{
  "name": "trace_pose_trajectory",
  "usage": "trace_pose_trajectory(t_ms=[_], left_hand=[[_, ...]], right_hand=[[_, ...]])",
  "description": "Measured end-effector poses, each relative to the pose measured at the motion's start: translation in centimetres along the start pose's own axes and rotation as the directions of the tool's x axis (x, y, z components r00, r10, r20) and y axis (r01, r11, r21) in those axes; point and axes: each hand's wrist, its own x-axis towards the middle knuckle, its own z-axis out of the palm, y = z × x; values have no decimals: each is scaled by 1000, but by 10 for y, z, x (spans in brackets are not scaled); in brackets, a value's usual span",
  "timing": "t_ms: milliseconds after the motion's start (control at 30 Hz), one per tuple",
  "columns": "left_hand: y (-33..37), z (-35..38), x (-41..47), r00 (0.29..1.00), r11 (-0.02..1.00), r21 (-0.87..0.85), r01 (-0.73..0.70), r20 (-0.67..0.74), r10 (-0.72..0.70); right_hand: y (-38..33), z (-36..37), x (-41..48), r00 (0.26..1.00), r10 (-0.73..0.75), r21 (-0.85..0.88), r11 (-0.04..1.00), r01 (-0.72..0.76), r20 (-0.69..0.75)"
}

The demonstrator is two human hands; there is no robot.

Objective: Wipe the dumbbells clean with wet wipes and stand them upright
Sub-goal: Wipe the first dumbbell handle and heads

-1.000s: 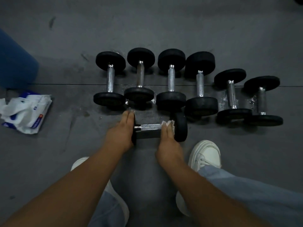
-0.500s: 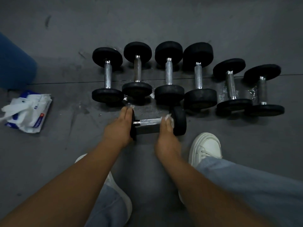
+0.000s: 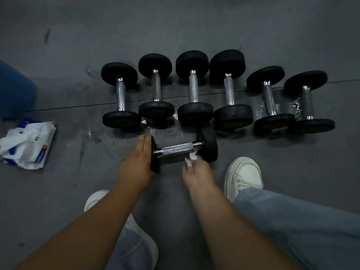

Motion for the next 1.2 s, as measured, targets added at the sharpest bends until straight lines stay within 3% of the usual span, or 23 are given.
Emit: trace_pose_trajectory(t_ms=[67, 167, 533, 700, 767, 800, 833, 867, 900, 933, 967, 1000, 1067, 1133, 1200], left_hand=[[3, 9, -11, 999, 1000, -4, 15, -36, -15], [6, 18, -16, 996, 999, 8, 51, -68, -50], [4, 26, -17, 994, 996, -82, 39, -95, -47], [6, 25, -20, 995, 996, -86, 30, -95, -38], [5, 25, -18, 995, 996, -83, 40, -91, -48], [5, 26, -18, 995, 996, -80, 41, -92, -48], [5, 27, -17, 995, 996, -74, 41, -90, -47], [4, 27, -17, 995, 997, -69, 40, -90, -46], [4, 26, -17, 995, 997, -67, 43, -85, -49], [4, 26, -16, 996, 997, -68, 46, -76, -51], [5, 24, -15, 996, 996, -72, 49, -66, -54], [5, 22, -14, 997, 996, -77, 53, -59, -58], [7, 19, -13, 997, 995, -71, 63, -48, -67], [7, 18, -13, 997, 996, -62, 67, -40, -69], [6, 16, -12, 998, 997, -57, 59, -31, -60]], right_hand=[[-13, 11, 11, 983, 162, 215, 960, -177, 86], [-13, 13, 18, 967, 204, 410, 877, -251, 154], [-15, 15, -4, 962, 236, 408, 871, -272, 138], [-21, 24, -10, 981, 174, 320, 928, -192, 86], [-7, 17, -24, 999, -4, 143, 990, -3, 52], [-1, 15, -31, 984, -173, -22, 985, 174, 37], [2, 14, -35, 924, -374, -258, 887, 382, 81], [0, 14, -32, 819, -538, -532, 643, 551, 198], [-7, 16, -28, 725, -592, -762, 268, 589, 352], [-16, 14, -23, 698, -546, -850, -50, 525, 464], [-22, 9, -20, 716, -467, -855, -259, 450, 518], [-23, 0, -20, 737, -400, -828, -399, 395, 544], [-11, -22, -22, 756, -342, -779, -528, 337, 558], [-3, -26, -18, 725, -349, -745, -580, 330, 593], [-14, -8, -12, 721, -374, -763, -558, 327, 583]])
